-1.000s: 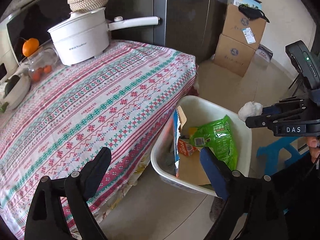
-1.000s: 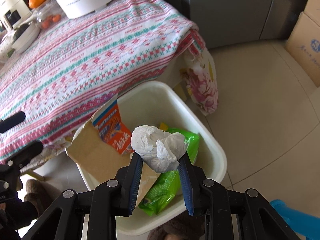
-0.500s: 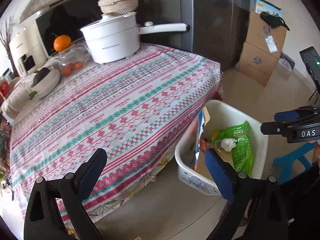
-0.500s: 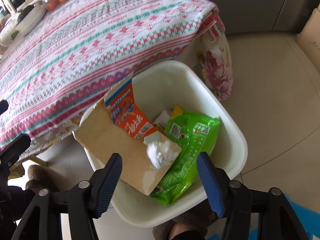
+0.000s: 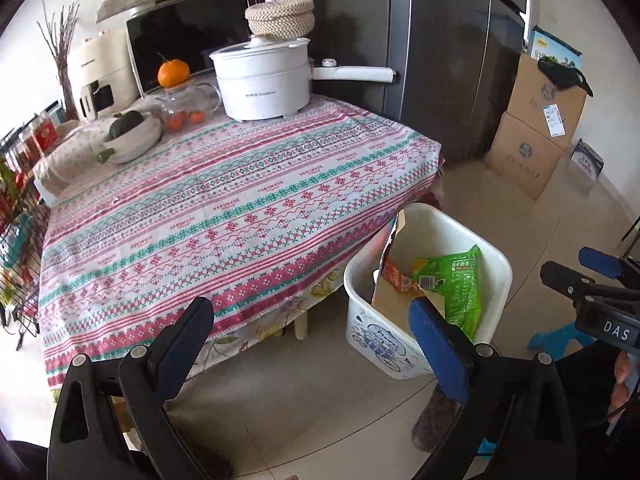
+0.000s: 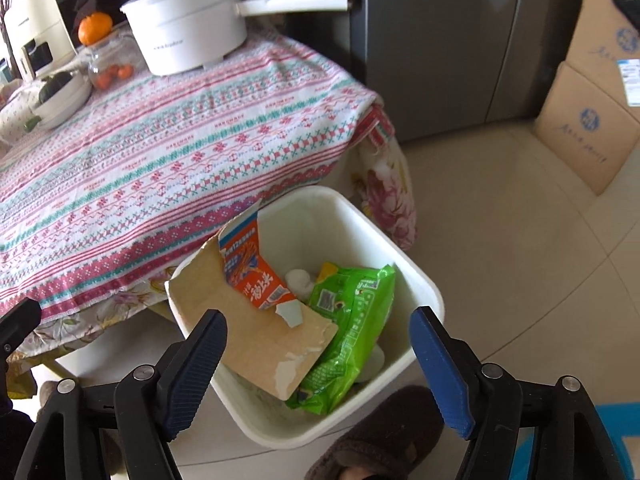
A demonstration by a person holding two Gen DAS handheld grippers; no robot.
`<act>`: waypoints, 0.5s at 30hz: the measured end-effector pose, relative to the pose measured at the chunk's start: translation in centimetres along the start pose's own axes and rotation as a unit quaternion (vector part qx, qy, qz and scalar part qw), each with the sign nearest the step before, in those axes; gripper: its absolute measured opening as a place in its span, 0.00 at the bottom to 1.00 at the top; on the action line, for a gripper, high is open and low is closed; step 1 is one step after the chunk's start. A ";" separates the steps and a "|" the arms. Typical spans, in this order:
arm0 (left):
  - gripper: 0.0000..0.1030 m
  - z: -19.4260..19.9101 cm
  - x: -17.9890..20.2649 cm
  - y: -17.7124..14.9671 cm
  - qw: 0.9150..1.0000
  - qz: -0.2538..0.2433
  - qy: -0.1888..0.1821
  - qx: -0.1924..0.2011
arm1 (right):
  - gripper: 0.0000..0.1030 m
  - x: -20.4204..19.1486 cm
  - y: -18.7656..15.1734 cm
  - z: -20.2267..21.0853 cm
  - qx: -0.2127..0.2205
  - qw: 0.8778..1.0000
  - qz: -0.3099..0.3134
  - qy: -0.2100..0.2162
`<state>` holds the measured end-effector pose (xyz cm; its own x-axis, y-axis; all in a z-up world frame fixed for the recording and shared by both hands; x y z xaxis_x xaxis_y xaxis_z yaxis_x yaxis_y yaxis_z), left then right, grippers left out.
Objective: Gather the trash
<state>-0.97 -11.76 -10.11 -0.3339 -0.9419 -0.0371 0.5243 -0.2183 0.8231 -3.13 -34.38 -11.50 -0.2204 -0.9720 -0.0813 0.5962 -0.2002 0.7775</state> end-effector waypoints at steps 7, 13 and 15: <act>0.96 2.1 -0.4 -1.1 1.000 0.020 0.012 0.010 | 0.81 -0.3 -2.0 3.8 0.047 0.998 0.009 -0.046; 0.96 3.0 -1.1 -1.8 0.999 0.031 0.024 0.019 | 0.87 -0.9 -3.0 6.0 0.081 0.995 0.009 -0.063; 0.96 3.1 -1.1 -1.9 0.999 0.032 0.026 0.019 | 0.89 -1.3 -3.0 6.1 0.086 0.994 0.018 -0.065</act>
<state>-3.98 -9.51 -9.90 -0.2597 -0.9656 -0.0116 0.5123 -0.1479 0.8460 -9.33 -31.79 -9.91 -0.3059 -0.9518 0.0220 0.4672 -0.1299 0.8746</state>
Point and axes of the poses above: each gripper's, at about its wrist camera, not at the fingertips, and z roughly against the way its jaws point, x to its right, y to its top, the point moved 6 cm from there along -z, roughly the way its jaws point, and after that the axes turned 14 degrees about x, right-handed, at the moved point
